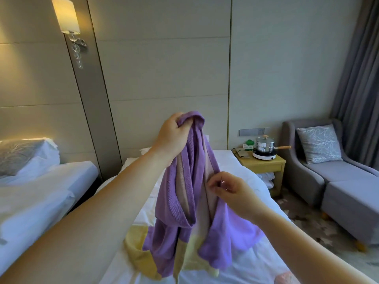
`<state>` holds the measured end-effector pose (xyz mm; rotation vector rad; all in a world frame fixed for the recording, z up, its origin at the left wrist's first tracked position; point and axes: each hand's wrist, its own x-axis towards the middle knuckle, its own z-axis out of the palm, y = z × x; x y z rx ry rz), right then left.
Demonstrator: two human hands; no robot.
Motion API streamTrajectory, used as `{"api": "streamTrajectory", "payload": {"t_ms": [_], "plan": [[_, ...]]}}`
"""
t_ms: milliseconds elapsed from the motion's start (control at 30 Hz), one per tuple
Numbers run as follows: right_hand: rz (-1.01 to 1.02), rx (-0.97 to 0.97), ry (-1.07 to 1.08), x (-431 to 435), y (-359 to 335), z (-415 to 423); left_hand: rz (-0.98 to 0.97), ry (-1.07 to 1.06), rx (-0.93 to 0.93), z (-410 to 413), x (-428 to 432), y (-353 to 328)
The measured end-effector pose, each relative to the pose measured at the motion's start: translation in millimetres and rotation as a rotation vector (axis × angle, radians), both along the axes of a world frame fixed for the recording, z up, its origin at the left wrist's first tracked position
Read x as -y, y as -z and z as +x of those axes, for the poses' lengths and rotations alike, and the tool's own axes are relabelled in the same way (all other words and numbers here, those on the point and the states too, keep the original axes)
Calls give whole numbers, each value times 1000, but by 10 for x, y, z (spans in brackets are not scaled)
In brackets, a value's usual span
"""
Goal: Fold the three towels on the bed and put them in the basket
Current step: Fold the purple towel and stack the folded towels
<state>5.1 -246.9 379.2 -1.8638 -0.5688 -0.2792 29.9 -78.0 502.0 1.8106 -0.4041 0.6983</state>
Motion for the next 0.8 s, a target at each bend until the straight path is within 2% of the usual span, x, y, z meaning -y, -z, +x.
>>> {"api": "streamTrajectory", "payload": {"t_ms": [233, 400, 533, 733, 800], "plan": [[-170, 72, 88, -199, 173, -67, -233, 14, -63, 9, -16, -56], [-349, 46, 172, -318, 308, -20, -258, 4, -82, -5, -86, -84], [-314, -18, 203, -179, 330, 64, -309, -81, -44, -3, -323, -136], [-518, 106, 339, 225, 16, 252, -289, -116, -20, -50, -753, -158], [-515, 95, 390, 331, -121, 324, -283, -119, -4, -71, -877, -175]]}}
